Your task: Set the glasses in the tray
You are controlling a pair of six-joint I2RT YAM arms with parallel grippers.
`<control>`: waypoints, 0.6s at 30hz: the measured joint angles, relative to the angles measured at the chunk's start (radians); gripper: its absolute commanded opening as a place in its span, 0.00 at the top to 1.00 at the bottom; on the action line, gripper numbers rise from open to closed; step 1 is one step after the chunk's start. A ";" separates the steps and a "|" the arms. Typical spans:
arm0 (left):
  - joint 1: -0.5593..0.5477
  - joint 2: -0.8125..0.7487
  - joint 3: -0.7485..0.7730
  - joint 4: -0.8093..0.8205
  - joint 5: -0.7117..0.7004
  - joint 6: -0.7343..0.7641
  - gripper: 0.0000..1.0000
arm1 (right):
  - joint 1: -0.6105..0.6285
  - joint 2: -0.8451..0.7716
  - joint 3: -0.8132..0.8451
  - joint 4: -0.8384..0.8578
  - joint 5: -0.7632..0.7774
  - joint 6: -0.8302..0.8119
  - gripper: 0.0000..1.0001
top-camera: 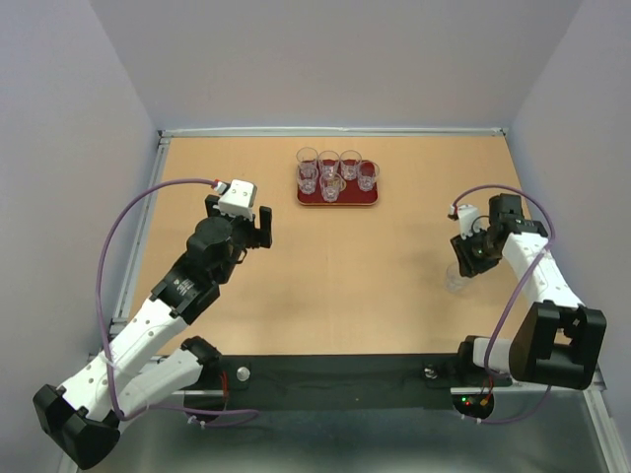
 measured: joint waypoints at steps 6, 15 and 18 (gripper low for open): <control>0.000 0.000 0.000 0.000 0.000 0.000 0.15 | 0.000 0.011 -0.024 0.028 0.004 0.002 0.82; 0.000 0.000 0.000 0.000 0.000 0.000 0.15 | -0.001 0.018 -0.041 0.063 -0.026 0.019 1.00; 0.000 0.000 0.000 0.000 0.000 0.000 0.15 | -0.001 0.015 -0.039 0.082 -0.075 0.023 0.99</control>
